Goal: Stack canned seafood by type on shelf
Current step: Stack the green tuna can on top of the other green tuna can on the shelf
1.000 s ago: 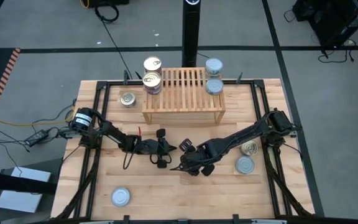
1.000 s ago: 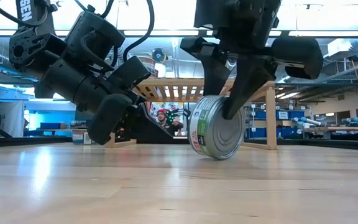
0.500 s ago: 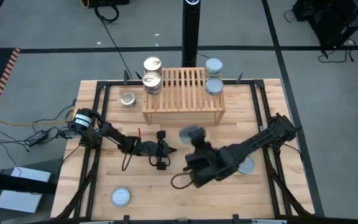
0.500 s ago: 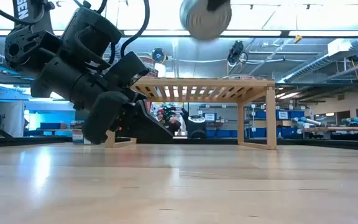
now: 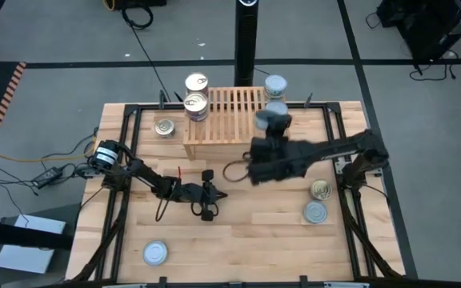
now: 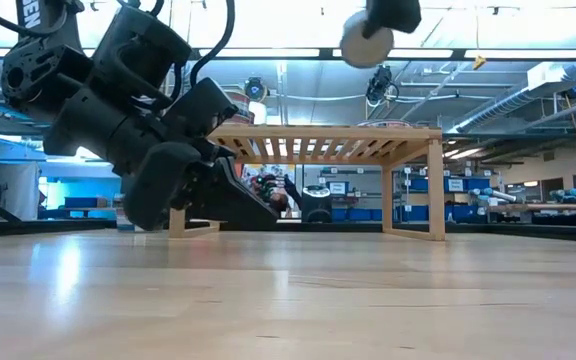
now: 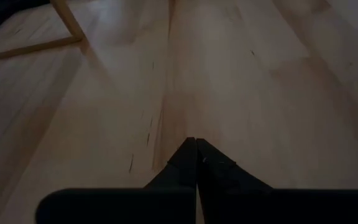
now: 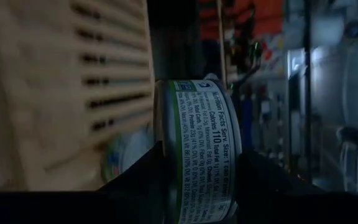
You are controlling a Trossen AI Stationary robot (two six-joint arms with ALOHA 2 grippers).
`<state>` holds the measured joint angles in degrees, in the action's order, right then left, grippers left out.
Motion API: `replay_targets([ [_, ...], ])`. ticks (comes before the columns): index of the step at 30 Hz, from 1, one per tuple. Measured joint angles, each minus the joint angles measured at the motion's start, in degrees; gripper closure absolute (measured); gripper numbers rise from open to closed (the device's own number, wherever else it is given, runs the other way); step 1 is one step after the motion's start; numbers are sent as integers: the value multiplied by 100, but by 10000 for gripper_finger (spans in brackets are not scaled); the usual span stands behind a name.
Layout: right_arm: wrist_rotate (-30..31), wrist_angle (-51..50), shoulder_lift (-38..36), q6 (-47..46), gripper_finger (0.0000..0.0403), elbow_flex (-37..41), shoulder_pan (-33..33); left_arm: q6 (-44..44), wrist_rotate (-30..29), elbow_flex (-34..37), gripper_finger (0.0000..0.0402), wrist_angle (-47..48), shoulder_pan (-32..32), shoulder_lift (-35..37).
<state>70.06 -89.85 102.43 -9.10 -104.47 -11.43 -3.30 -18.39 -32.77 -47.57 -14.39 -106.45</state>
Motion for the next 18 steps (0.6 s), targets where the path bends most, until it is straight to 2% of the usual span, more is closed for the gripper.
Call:
replay_targets([
  [6, -105, 43, -536, -26, 251, 1037, 459, 30, 0, 0, 398, 61, 0, 0],
  [12, -60, 865, -598, 845, 251, 1896, 878, 25, -2, 0, 398, -56, 2, 0],
  [18, 56, 1140, -598, 914, 251, 2140, 1252, 23, -2, 0, 398, -114, 2, 0],
])
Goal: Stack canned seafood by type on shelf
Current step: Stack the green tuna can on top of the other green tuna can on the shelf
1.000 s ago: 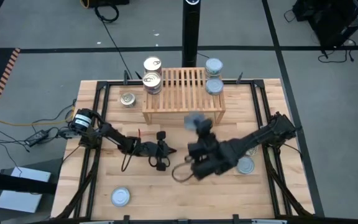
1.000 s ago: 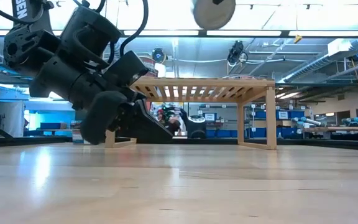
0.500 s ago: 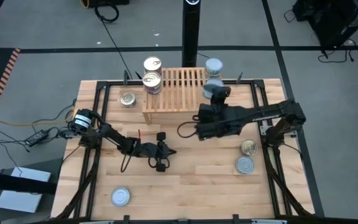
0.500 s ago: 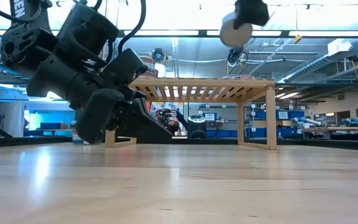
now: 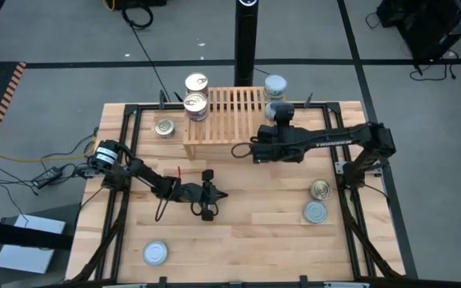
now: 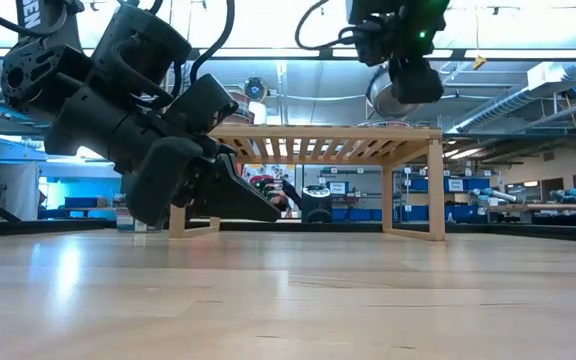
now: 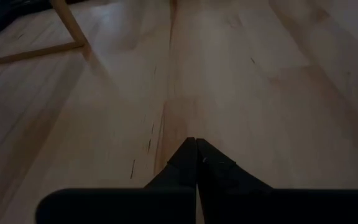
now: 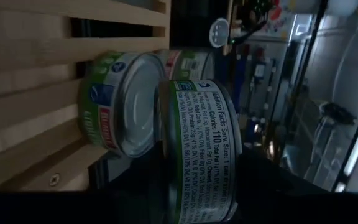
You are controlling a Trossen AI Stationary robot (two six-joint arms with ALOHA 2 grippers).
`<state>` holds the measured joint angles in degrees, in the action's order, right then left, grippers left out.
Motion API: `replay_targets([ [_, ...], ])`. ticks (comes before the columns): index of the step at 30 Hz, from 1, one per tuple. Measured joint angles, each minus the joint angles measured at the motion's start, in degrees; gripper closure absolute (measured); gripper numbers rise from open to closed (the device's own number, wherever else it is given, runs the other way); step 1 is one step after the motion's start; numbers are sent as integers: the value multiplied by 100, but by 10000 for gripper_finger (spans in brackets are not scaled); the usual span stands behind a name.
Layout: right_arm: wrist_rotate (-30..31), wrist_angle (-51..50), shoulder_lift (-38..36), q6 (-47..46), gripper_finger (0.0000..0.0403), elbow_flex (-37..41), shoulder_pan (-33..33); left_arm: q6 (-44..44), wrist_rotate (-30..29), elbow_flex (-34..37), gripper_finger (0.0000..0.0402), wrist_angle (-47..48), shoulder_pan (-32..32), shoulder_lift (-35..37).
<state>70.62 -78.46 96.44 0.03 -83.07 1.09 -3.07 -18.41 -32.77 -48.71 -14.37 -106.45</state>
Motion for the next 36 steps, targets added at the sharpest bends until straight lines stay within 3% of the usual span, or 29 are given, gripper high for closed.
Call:
replay_targets([
  [11, -434, 596, 0, 423, 212, 2, 514, -7, -2, 0, 398, 24, 0, 0],
  [36, -774, 1655, 0, 1675, 127, 2, 633, -9, -4, 0, 398, 24, 0, 0],
])
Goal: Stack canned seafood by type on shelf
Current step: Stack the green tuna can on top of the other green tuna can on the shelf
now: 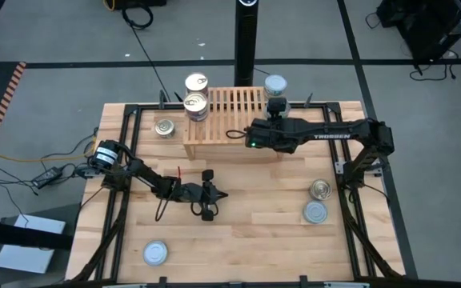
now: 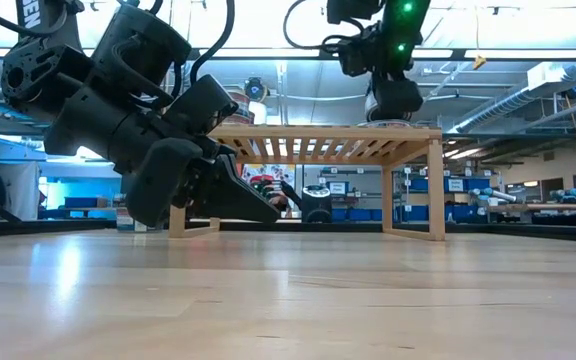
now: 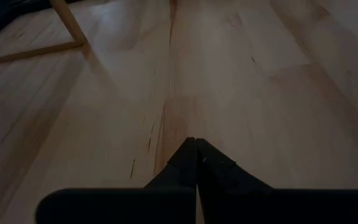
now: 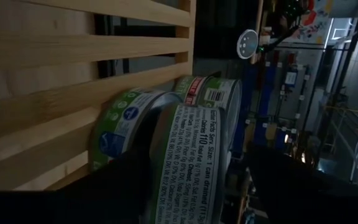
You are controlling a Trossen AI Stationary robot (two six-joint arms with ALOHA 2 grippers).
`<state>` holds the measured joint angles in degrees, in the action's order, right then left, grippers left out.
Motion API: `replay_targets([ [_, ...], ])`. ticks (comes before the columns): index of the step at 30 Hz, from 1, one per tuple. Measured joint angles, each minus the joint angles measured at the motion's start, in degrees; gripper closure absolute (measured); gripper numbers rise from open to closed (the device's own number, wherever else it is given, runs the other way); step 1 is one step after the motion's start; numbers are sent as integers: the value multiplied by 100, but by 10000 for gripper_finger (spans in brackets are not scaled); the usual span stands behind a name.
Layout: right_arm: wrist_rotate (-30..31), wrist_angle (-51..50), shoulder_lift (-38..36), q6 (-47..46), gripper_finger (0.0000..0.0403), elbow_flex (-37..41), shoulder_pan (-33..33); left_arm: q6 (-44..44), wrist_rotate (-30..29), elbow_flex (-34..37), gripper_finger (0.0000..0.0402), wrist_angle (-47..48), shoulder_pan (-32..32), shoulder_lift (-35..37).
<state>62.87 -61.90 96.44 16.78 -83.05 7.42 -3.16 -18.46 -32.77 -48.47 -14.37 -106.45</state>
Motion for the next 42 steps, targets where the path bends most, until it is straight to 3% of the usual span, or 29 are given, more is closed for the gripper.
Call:
replay_targets([
  [9, -449, 35, 0, 98, 131, -180, 210, 0, 1, 0, 398, 4, 0, 0],
  [18, -1702, 40, 0, -326, 138, -676, 522, 0, 0, 0, 398, 20, 0, 0],
  [28, -2484, 82, 0, -311, 148, -761, 1124, 17, 2, 0, 398, 31, 0, 0],
  [42, -2887, 444, 0, -311, 145, -763, 1189, 22, 3, 0, 398, 33, 0, 0],
])
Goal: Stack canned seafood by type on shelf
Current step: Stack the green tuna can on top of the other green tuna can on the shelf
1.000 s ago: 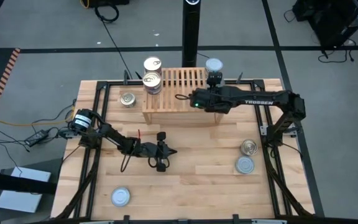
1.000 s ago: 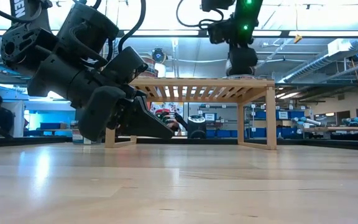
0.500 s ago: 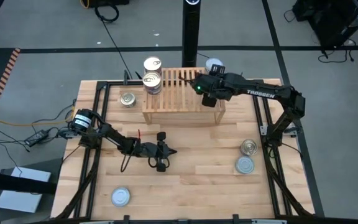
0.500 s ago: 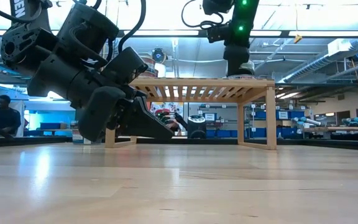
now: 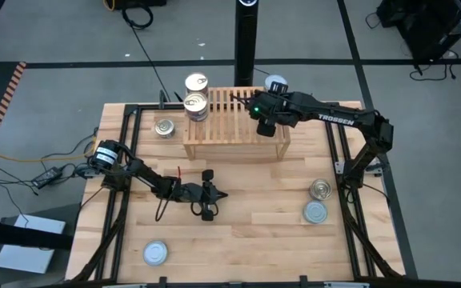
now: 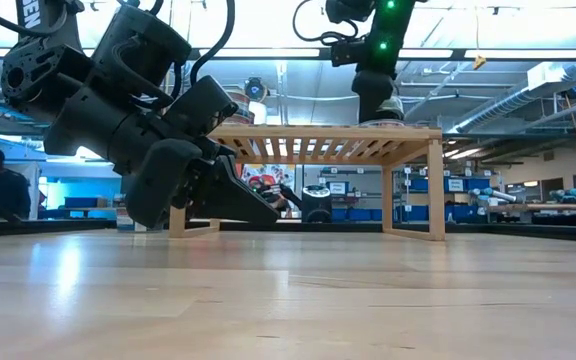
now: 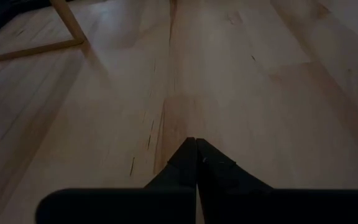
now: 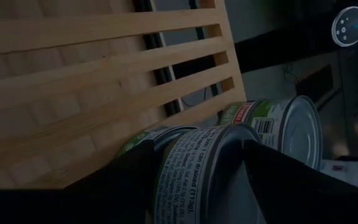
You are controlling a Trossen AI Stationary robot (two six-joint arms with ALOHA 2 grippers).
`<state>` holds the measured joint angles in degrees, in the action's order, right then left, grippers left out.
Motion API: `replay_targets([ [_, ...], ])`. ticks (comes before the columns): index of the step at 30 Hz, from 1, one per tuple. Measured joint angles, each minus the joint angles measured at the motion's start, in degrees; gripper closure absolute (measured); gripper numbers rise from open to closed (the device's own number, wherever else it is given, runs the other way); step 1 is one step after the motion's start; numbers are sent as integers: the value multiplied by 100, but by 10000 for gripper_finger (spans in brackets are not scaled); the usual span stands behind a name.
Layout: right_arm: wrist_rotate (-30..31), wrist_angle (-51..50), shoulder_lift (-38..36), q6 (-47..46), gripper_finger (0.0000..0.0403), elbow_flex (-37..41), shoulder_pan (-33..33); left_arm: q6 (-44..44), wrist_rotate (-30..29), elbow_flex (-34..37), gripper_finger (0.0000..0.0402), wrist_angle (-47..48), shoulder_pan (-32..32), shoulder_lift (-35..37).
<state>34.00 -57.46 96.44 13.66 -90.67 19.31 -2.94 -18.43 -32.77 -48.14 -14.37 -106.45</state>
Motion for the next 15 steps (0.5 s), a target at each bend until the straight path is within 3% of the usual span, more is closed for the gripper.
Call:
replay_targets([
  [15, -181, 53, -2, -434, 132, -4, -50, 4, 34, 0, 398, 0, 0, 0],
])
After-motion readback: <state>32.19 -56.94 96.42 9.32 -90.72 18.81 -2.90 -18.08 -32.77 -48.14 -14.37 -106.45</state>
